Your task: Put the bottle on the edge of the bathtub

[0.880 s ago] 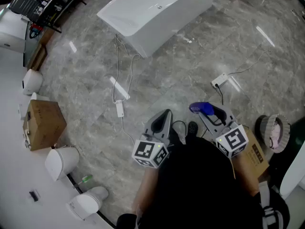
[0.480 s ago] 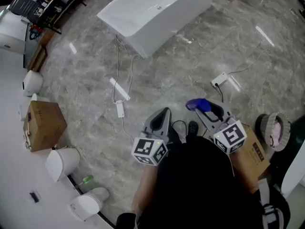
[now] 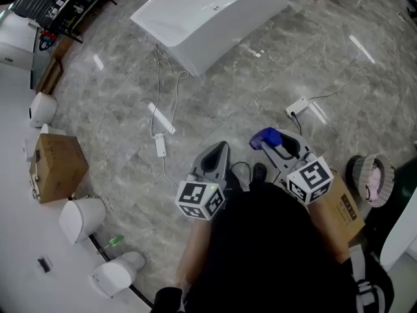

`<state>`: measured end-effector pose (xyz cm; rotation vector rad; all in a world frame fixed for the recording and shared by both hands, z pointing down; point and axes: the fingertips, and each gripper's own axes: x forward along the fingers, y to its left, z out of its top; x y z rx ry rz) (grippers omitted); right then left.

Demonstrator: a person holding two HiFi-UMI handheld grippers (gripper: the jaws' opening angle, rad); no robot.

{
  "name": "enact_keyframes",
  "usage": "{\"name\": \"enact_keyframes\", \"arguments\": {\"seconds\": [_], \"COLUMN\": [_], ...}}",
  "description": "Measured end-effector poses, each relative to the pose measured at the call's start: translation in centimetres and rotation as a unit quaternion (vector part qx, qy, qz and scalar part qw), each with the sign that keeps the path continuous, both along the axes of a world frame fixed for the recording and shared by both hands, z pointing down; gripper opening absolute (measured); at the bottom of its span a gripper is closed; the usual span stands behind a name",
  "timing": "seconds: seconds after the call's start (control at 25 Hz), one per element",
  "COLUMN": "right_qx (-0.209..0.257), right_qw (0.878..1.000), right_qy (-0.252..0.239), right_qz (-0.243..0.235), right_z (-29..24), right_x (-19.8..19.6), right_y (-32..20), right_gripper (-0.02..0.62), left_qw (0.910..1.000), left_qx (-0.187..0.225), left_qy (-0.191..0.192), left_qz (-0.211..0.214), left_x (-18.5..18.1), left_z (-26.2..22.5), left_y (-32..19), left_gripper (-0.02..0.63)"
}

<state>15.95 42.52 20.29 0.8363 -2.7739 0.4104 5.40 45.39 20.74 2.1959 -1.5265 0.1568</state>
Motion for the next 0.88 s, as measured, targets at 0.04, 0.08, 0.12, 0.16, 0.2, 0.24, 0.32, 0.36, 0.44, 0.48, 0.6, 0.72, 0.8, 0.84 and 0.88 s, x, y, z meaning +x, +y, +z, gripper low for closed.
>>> {"name": "enact_keyframes", "arguments": {"seconds": [0.04, 0.08, 0.12, 0.16, 0.2, 0.24, 0.32, 0.36, 0.44, 0.48, 0.6, 0.72, 0.8, 0.84, 0.88], "right_qx": [-0.003, -0.006, -0.009, -0.011, -0.013, -0.017, -0.025, -0.029, -0.035, -0.039, -0.049, -0.05, -0.045, -0.043, -0.041], "right_qw": [1.0, 1.0, 1.0, 1.0, 1.0, 1.0, 1.0, 1.0, 0.999, 0.999, 0.998, 0.997, 0.997, 0.997, 0.997], "right_qy": [-0.002, -0.002, -0.002, -0.002, -0.001, 0.0, 0.001, 0.0, -0.001, 0.0, 0.009, 0.021, 0.031, 0.035, 0.04], "right_qz": [-0.002, -0.004, -0.007, -0.008, -0.008, -0.006, 0.001, 0.004, 0.011, 0.016, 0.033, 0.049, 0.055, 0.056, 0.056], "right_z": [0.1, 0.2, 0.3, 0.5, 0.7, 0.9, 1.1, 1.2, 1.7, 2.0, 3.2, 3.8, 3.7, 3.4, 3.2], "right_x": [0.1, 0.2, 0.3, 0.4, 0.5, 0.6, 0.9, 1.0, 1.1, 1.2, 1.6, 1.5, 1.3, 1.2, 1.0], "right_y": [-0.2, -0.3, -0.5, -0.6, -0.8, -1.1, -1.7, -2.0, -3.1, -3.7, -5.9, -8.9, -11.3, -12.6, -13.9], "right_gripper": [0.152, 0.152, 0.152, 0.152, 0.152, 0.152, 0.152, 0.152, 0.152, 0.152, 0.152, 0.152, 0.152, 0.152, 0.152], "left_qw": [1.0, 1.0, 1.0, 1.0, 1.0, 0.9999, 0.9999, 0.9998, 0.9997, 0.9997, 0.9993, 0.9987, 0.9984, 0.9983, 0.9983], "left_qx": [-0.001, -0.003, -0.004, -0.006, -0.007, -0.01, -0.016, -0.018, -0.021, -0.023, -0.029, -0.032, -0.03, -0.026, -0.02], "left_qy": [0.0, 0.0, 0.001, 0.002, 0.003, 0.004, 0.005, 0.004, 0.003, 0.003, 0.008, 0.017, 0.024, 0.027, 0.03], "left_qz": [0.0, 0.0, -0.001, -0.003, -0.004, -0.003, 0.001, 0.004, 0.008, 0.01, 0.02, 0.035, 0.042, 0.044, 0.046], "left_x": [0.3, 0.6, 0.9, 1.1, 1.2, 1.4, 1.6, 1.6, 1.5, 1.4, 1.1, 0.7, 0.4, 0.2, 0.0], "left_z": [0.1, 0.2, 0.3, 0.4, 0.5, 0.7, 0.8, 0.8, 1.0, 1.2, 2.2, 3.4, 3.8, 3.6, 3.3], "left_y": [-0.2, -0.4, -0.6, -0.8, -1.0, -1.3, -1.8, -2.2, -3.2, -3.8, -6.1, -9.5, -12.5, -14.1, -15.9], "left_gripper": [0.011, 0.011, 0.011, 0.011, 0.011, 0.011, 0.011, 0.011, 0.011, 0.011, 0.011, 0.011, 0.011, 0.011, 0.011]}}
